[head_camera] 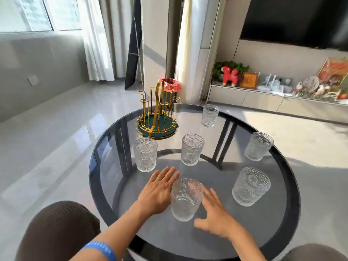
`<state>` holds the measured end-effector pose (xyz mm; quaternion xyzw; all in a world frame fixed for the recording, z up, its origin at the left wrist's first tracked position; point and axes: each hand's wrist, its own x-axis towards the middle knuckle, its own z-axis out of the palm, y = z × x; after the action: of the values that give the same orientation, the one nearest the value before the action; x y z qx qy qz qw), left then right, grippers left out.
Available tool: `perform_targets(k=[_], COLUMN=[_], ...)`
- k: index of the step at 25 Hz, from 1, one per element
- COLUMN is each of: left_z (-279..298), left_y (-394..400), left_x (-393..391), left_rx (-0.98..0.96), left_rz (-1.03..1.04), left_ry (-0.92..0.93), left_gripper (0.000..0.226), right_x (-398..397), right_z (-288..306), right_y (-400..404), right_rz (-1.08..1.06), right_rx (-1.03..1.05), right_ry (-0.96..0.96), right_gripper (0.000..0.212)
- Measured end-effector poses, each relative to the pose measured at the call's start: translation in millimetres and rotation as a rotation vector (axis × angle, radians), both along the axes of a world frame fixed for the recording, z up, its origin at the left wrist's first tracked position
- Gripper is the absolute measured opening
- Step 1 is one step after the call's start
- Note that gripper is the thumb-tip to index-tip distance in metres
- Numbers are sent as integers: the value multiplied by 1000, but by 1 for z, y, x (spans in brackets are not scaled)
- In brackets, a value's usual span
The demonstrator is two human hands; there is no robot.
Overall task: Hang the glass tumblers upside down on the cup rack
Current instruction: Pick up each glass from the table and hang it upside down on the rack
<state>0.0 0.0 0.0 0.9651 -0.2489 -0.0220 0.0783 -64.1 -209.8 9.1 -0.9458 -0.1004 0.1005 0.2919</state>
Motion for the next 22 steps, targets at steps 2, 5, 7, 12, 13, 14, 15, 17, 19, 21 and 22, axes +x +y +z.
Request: perform_targets(k=[2,5,7,12,13,14,15,17,19,21,22], left_z=[4,18,43,110,125,141,156,180,193,194,192], left_y=[1,-4,-10,-3,4,12,21,37,50,60,64], left_x=[1,4,3,15,28,45,64,108,147,180,194], left_rx=[-37,-114,-293,-837,-917,-981,-1032,-1103,-1116,-1089,-1066], left_rz=[11,16,29,21,42,77,118,214,280,316,322], left_ry=[6,106,189,226,193,142,86,-3,-85,-172,-221], left_gripper=[64,54,28,23,22,21,20,19,20,22,21], right_x=[-4,-9,-6,23,37,52,69,103,134,162,174], right_z=[-4,-4,5,59,76,97,117,155,182,199,203], right_y=[12,25,22,29,32,36,40,45,46,46,46], right_rz=[-107,-155,-213,-178,-181,-171,-160,-158,-201,-266,-293], right_rx=[58,144,417,915,958,991,1019,1053,1010,957,945], right_ry=[-51,-149,-115,-251,-308,-362,-402,-433,-466,-509,-529], right_gripper=[104,87,79,65,63,60,55,50,52,60,63])
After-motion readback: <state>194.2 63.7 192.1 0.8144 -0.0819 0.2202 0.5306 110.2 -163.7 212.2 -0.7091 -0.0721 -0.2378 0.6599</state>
